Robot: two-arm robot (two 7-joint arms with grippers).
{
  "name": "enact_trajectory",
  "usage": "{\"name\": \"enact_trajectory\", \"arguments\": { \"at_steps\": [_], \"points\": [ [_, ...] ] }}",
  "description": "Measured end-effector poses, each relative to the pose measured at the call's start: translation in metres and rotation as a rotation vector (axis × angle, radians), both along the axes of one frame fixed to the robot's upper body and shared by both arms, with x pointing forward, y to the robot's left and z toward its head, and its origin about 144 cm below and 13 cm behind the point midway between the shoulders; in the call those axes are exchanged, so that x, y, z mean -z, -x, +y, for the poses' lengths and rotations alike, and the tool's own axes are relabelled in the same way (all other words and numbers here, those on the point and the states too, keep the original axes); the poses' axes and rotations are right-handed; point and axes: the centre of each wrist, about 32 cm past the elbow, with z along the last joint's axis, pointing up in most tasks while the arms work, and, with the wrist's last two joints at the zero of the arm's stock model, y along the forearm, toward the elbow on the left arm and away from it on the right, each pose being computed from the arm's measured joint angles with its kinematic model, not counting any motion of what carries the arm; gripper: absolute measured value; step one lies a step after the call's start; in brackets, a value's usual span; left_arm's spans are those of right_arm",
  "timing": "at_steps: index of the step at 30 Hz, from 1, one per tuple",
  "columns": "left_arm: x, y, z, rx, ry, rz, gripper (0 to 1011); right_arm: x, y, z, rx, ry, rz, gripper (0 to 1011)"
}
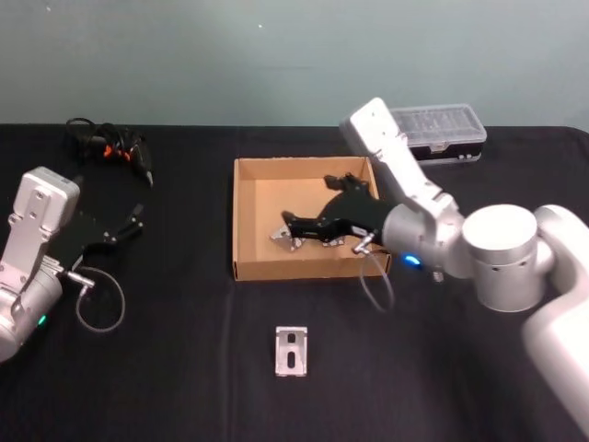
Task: Use one hand to pick up the angle iron from the table and place it into the box.
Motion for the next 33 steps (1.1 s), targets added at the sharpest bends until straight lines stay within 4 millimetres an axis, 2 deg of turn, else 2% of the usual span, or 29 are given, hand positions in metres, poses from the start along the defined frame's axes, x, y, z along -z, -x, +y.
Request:
{"name": "enact_trajectory", "arguments": {
  "at_steps": [9, 15, 26, 33],
  "points": [
    [0.0, 0.0, 0.0, 0.0, 0.0, 0.0, 1000, -0.017, 0.018, -0.038, -0.051, -0.014, -0.036, 1002],
    [0.0, 0.0, 0.0, 0.0, 0.0, 0.0, 1000, -0.033, 0.036, -0.061, -0.144, -0.006, -0.064, 1002],
    [0.0, 0.0, 0.0, 0.0, 0.0, 0.0, 1000, -0.047, 0.053, -0.073, -0.343, 0.074, -0.052, 1002],
    [0.0, 0.0, 0.0, 0.0, 0.0, 0.0, 1000, -0.044, 0.057, -0.071, -0.434, 0.125, -0.021, 1002]
  ]
}}
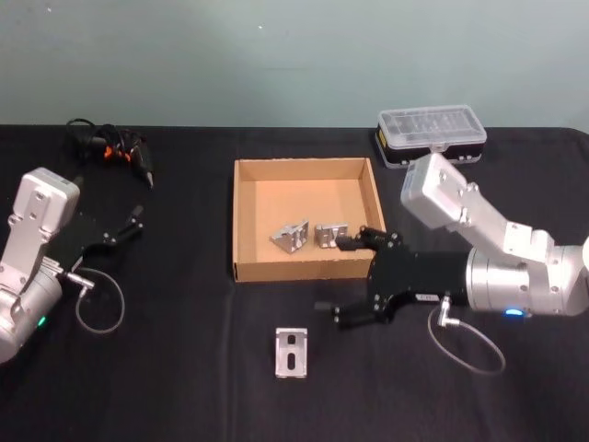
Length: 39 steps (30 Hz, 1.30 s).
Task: Use one hand to pick up the angle iron from the table and place it into the box.
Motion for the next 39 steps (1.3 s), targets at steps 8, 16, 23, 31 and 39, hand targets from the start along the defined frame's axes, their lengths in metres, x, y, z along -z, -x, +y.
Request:
{"name": "enact_trajectory", "arguments": {
  "at_steps": [8, 16, 23, 31, 39],
  "points": [
    [0.0, 0.0, 0.0, 0.0, 0.0, 0.0, 1000, 0.015, 0.0, 0.008, -0.045, 0.049, 0.04, 1002],
    [0.0, 0.0, 0.0, 0.0, 0.0, 0.0, 1000, 0.028, -0.002, 0.018, -0.066, 0.07, 0.073, 1002],
    [0.0, 0.0, 0.0, 0.0, 0.0, 0.0, 1000, 0.035, -0.003, 0.027, -0.084, 0.08, 0.09, 1002],
    [0.0, 0.0, 0.0, 0.0, 0.0, 0.0, 1000, 0.043, -0.006, 0.03, -0.083, 0.083, 0.106, 1002],
    [0.0, 0.0, 0.0, 0.0, 0.0, 0.0, 1000, 0.05, -0.008, 0.033, -0.076, 0.079, 0.118, 1002]
  ]
}}
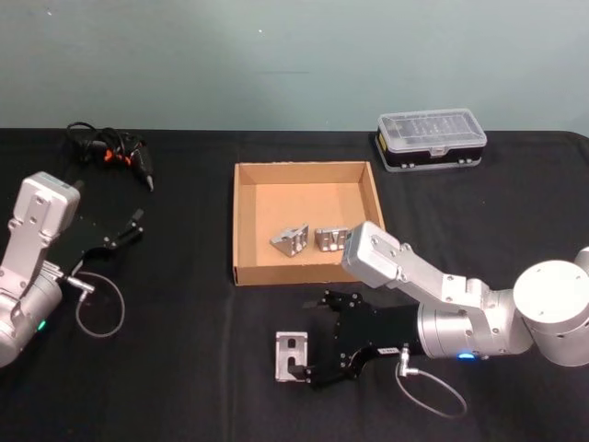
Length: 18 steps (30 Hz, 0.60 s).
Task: Use one hand to pick up the angle iron from the table and place it into the box.
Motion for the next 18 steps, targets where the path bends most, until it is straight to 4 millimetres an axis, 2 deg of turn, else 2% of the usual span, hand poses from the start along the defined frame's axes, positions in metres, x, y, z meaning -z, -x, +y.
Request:
{"name": "enact_trajectory", "arguments": {
  "at_steps": [12, 18],
  "points": [
    [0.0, 0.0, 0.0, 0.0, 0.0, 0.0, 1000, 0.0085, -0.0027, 0.0047, 0.025, -0.006, 0.013, 990],
    [0.0, 0.0, 0.0, 0.0, 0.0, 0.0, 1000, 0.0108, -0.0031, 0.0063, 0.036, -0.008, 0.018, 853]
  ]
}}
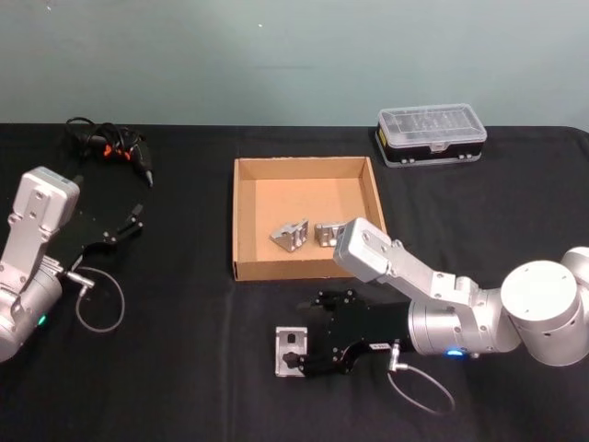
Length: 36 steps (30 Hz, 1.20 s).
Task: Use one hand to pick up the angle iron from the table and place it into the box.
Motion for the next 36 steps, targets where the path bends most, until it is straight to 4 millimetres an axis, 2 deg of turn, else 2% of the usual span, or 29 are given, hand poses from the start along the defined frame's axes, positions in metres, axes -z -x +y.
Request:
{"name": "enact_trajectory", "arguments": {
  "at_steps": [5, 6, 8, 11, 16, 18, 24, 32, 36],
  "points": [
    [0.0, 0.0, 0.0, 0.0, 0.0, 0.0, 1000, 0.0014, 0.0004, 0.0005, 0.002, 0.002, 0.004, 734],
    [0.0, 0.0, 0.0, 0.0, 0.0, 0.0, 1000, 0.0019, 0.0005, 0.0007, 0.002, 0.002, 0.005, 666],
    [0.0, 0.0, 0.0, 0.0, 0.0, 0.0, 1000, 0.0024, 0.0007, 0.0011, 0.004, 0.001, 0.006, 628],
    [0.0, 0.0, 0.0, 0.0, 0.0, 0.0, 1000, 0.0032, 0.0008, 0.0019, 0.004, 0.001, 0.007, 504],
    [0.0, 0.0, 0.0, 0.0, 0.0, 0.0, 1000, 0.0037, 0.0007, 0.0024, 0.004, 0.002, 0.01, 390],
    [0.0, 0.0, 0.0, 0.0, 0.0, 0.0, 1000, 0.004, 0.0007, 0.0025, 0.004, 0.002, 0.01, 281],
    [0.0, 0.0, 0.0, 0.0, 0.0, 0.0, 1000, 0.0045, 0.0007, 0.0026, 0.005, 0.002, 0.012, 134],
    [0.0, 0.0, 0.0, 0.0, 0.0, 0.0, 1000, 0.0031, 0.0019, 0.0014, 0.007, -0.007, 0.013, 108],
    [0.0, 0.0, 0.0, 0.0, 0.0, 0.0, 1000, -0.0042, 0.0045, -0.0021, 0.03, -0.035, -0.006, 108]
  ]
}}
